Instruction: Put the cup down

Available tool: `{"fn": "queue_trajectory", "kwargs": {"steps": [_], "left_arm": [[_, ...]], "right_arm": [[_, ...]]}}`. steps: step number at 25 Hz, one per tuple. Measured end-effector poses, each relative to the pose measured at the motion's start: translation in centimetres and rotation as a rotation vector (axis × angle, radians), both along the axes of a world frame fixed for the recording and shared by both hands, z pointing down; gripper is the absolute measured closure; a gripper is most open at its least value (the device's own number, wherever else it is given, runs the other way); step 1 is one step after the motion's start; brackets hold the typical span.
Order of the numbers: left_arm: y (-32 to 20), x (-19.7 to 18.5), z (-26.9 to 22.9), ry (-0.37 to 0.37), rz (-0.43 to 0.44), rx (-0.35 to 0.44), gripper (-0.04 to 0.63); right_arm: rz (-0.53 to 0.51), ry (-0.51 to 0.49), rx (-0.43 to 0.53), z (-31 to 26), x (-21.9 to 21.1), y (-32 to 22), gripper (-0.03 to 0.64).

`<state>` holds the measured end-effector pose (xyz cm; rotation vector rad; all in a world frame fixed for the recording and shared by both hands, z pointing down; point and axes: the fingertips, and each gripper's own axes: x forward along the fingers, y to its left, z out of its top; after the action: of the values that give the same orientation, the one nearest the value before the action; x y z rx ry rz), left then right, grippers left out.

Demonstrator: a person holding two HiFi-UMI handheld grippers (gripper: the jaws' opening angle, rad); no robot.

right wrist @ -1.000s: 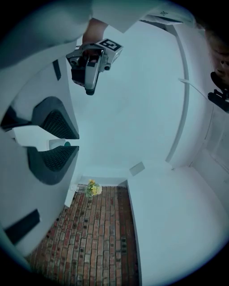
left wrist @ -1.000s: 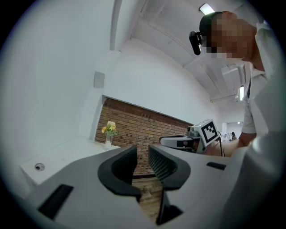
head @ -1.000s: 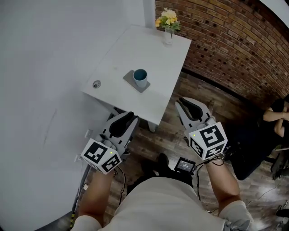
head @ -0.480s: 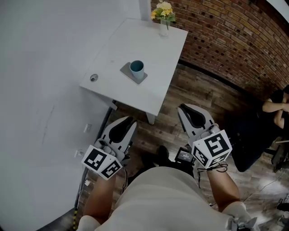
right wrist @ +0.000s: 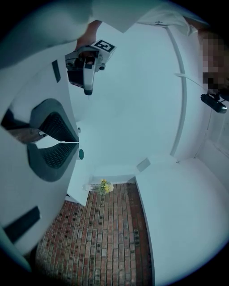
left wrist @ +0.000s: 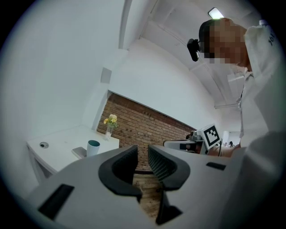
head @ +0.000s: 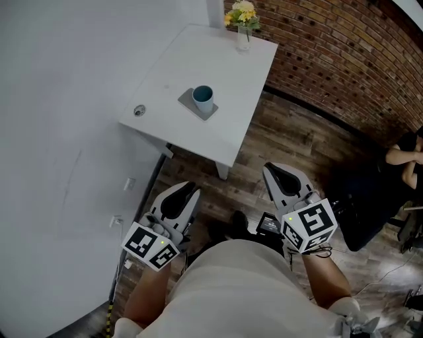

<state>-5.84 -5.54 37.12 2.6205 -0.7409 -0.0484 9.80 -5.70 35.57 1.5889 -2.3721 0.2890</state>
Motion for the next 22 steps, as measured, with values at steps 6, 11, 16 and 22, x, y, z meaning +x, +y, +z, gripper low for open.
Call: {"fn": "queue_trajectory", "kwargs": {"steps": [6, 11, 16, 22], "left_arm": [[0.7, -0.3, 0.0, -0.007, -0.006, -0.006, 0.517], [1.9, 0.0, 0.9, -0.005, 0.002, -0.024, 0.517], [2.0, 0.3, 0.8, -0.004, 0.012, -0.027, 0.517], [2.1, 0.6, 0.6, -0.006, 0.015, -0.023, 0.517]], "right_arm": [[-0.021, 0.010, 0.003, 0.1, -0.8, 0.6, 0.603], [-0.029, 0.016, 0.022, 0.2, -0.8, 1.3, 0.604], [-0.022, 0.031, 0.033, -0.4, -0.5, 1.2, 0.606], [-0.027, 0.024, 0.040, -0.6, -0.2, 0.8, 0.606]]}}
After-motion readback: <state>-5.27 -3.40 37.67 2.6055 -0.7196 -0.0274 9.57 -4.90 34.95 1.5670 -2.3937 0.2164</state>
